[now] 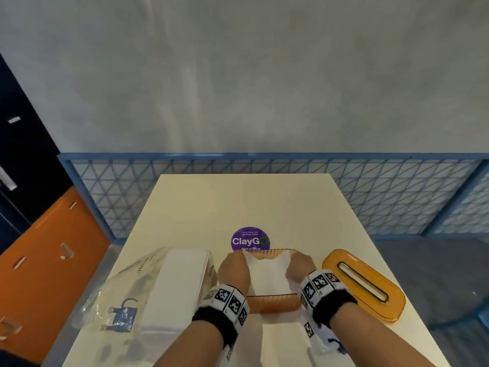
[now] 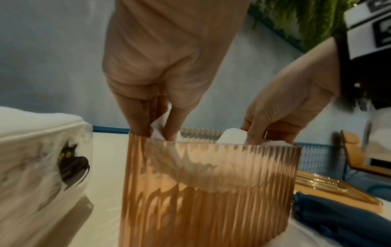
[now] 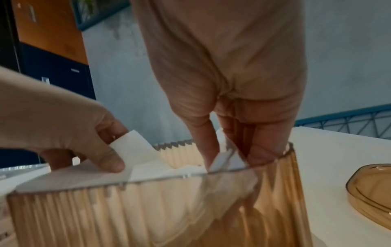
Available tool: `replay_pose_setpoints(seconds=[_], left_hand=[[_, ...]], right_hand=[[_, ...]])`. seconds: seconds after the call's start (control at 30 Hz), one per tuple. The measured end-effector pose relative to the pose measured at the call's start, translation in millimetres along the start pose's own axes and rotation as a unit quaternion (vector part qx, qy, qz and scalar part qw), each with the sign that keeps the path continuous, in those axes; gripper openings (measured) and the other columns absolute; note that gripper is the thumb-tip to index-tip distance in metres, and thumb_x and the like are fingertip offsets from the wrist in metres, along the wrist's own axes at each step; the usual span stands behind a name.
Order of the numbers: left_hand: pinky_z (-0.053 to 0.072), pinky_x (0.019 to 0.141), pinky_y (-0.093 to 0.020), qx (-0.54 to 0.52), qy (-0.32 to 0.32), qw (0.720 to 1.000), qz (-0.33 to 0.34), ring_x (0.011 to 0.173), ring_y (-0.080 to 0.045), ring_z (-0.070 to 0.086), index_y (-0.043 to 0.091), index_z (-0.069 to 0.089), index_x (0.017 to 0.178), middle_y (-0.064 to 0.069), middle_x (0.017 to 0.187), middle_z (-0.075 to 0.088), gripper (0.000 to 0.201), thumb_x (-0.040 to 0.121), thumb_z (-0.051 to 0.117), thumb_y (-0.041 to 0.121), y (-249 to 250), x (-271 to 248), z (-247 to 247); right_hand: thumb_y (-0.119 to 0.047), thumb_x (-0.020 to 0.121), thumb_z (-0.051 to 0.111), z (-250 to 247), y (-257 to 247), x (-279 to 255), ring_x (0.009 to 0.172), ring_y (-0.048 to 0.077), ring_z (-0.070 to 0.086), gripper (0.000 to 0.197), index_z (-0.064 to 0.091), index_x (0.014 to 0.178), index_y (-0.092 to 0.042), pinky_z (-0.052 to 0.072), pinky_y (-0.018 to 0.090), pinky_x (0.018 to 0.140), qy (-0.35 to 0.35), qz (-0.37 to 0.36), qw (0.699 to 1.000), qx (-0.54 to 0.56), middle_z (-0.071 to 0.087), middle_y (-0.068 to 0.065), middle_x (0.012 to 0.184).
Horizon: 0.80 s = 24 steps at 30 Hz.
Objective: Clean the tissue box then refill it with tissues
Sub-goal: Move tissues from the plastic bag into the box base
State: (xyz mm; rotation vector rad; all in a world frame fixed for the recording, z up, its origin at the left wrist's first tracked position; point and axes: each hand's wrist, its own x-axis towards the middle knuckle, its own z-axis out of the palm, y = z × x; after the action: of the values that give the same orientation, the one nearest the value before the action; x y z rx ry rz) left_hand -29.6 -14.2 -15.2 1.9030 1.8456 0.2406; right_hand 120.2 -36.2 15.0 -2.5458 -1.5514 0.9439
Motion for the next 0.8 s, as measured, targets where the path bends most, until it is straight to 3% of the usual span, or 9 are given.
replay_pose_setpoints(seconds=[0.17, 0.23, 0.37, 0.5, 0.63, 0.73, 0.8], left_hand=[[0.048, 0.090, -0.030, 0.034, -0.008, 0.999, 0.006, 0.111, -0.024, 0.060, 0.007, 0.056, 0.117, -0.010, 0.121, 0.061, 0.027, 0.097, 0.037, 0.009, 5, 3, 9], [0.048, 0.088, -0.030, 0.039, -0.003, 0.999, 0.008, 0.110, -0.023, 0.059, 0.007, 0.054, 0.117, -0.010, 0.120, 0.060, 0.026, 0.097, 0.037, 0.006, 5, 2, 11], [0.048, 0.087, -0.029, 0.069, -0.009, 0.997, 0.032, 0.110, -0.024, 0.059, 0.008, 0.051, 0.119, -0.009, 0.121, 0.058, 0.027, 0.096, 0.037, 0.005, 3, -2, 16], [0.044, 0.096, -0.029, 0.094, -0.056, 0.992, 0.056, 0.117, -0.025, 0.055, 0.006, 0.054, 0.123, -0.012, 0.129, 0.055, 0.030, 0.097, 0.040, 0.008, 3, -4, 23], [0.043, 0.102, -0.030, 0.099, -0.139, 0.985, 0.035, 0.122, -0.024, 0.053, 0.006, 0.055, 0.127, -0.011, 0.133, 0.054, 0.034, 0.095, 0.047, 0.012, 1, 4, 29], [0.042, 0.101, -0.029, 0.107, -0.180, 0.978, 0.022, 0.122, -0.025, 0.053, 0.003, 0.054, 0.126, -0.012, 0.133, 0.054, 0.034, 0.094, 0.049, 0.012, 0, 9, 29], [0.043, 0.100, -0.029, 0.108, -0.190, 0.976, 0.023, 0.121, -0.026, 0.054, 0.002, 0.055, 0.124, -0.013, 0.132, 0.055, 0.033, 0.094, 0.049, 0.013, -1, 11, 30]], right_hand=[[-0.008, 0.100, 0.034, 11, -2, -4, 0.137, 0.024, 0.039, 0.039, 0.037, 0.139, 0.000, 0.031, 0.027, 0.110, -0.017, -0.008, 0.999, -0.032, 0.039, 0.013, 0.148], [-0.007, 0.098, 0.038, 17, 1, -2, 0.136, 0.023, 0.040, 0.042, 0.039, 0.139, -0.002, 0.034, 0.028, 0.112, -0.019, -0.023, 0.997, -0.068, 0.040, 0.011, 0.148], [-0.007, 0.097, 0.039, 21, -1, -2, 0.128, 0.025, 0.048, 0.034, 0.049, 0.130, -0.001, 0.041, 0.031, 0.104, 0.010, -0.058, 0.988, -0.141, 0.049, 0.014, 0.138], [-0.007, 0.097, 0.040, 20, -6, 0, 0.124, 0.025, 0.049, 0.033, 0.050, 0.128, -0.005, 0.043, 0.031, 0.100, 0.086, -0.082, 0.971, -0.206, 0.048, 0.014, 0.134], [-0.009, 0.096, 0.044, 27, -2, 13, 0.126, 0.028, 0.049, 0.035, 0.047, 0.130, 0.000, 0.043, 0.033, 0.102, -0.027, -0.074, 0.966, -0.246, 0.048, 0.015, 0.137], [-0.015, 0.089, 0.055, 42, 5, 23, 0.126, 0.037, 0.047, 0.045, 0.046, 0.130, 0.003, 0.046, 0.046, 0.101, -0.085, -0.071, 0.948, -0.298, 0.047, 0.018, 0.137], [-0.019, 0.088, 0.057, 46, 9, 30, 0.126, 0.038, 0.046, 0.048, 0.047, 0.129, 0.003, 0.047, 0.049, 0.099, -0.101, -0.082, 0.941, -0.313, 0.048, 0.018, 0.135]])
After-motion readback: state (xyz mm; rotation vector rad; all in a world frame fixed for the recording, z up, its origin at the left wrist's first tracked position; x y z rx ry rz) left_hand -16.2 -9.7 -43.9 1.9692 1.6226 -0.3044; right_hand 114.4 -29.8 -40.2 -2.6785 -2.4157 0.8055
